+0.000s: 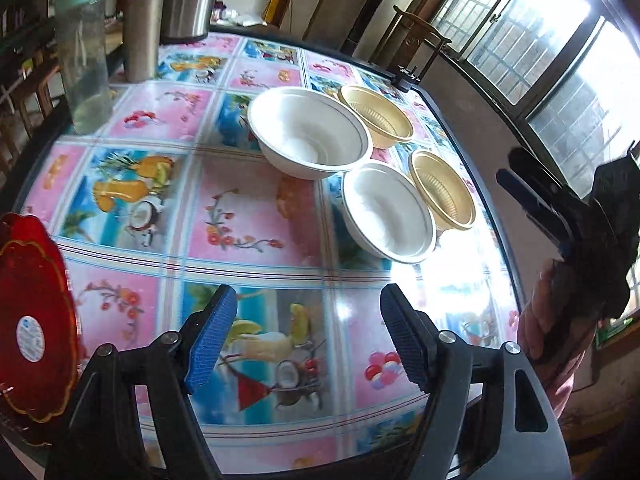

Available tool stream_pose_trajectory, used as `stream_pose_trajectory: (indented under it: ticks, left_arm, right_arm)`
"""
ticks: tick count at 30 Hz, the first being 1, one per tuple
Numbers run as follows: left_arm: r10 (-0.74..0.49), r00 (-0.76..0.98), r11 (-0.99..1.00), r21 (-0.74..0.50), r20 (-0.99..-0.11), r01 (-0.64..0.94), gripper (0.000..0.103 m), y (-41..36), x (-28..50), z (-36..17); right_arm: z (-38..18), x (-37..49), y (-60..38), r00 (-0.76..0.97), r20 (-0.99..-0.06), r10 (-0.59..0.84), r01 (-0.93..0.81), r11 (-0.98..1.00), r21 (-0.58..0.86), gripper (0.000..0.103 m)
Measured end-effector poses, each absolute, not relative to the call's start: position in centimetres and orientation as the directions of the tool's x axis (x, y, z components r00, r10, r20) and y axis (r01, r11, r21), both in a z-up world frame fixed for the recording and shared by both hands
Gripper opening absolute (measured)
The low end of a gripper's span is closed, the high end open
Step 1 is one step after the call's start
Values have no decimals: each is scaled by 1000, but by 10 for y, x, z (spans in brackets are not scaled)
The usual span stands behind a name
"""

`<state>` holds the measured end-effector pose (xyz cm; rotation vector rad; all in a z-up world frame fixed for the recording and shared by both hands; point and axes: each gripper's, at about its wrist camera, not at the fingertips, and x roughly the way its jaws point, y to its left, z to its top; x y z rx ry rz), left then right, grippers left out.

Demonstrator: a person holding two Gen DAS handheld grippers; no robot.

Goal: Organize plates and bowls
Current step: 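Move both grippers toward the rim of the white paper plate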

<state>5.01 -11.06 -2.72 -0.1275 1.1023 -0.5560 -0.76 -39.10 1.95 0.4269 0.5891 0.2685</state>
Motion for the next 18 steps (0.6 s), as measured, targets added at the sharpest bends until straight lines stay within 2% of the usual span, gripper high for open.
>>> stream_pose_trajectory:
  ticks: [6,10,12,18]
  left_arm:
    - [-487,266,863,-411,-832,294,74,-143,80,-43]
    - [-514,235,852,-457,-825,257,74,-152,90,-50]
    - [-534,225,840,-481,-815,249,74,-158,93,-50]
    - [-565,206,820,-517,-799,245,74,-178,105,-57]
  right_arm:
    - [-20,-8,-430,706,-417,572,-151,698,700,87]
    - [-30,-2,-439,616,-385,688,-154,584,797,86]
    - [-38,-1,-444,595,-376,710,-111,536,837,85]
    - [-72,16,-451,548,-452,704,67,502,862,83]
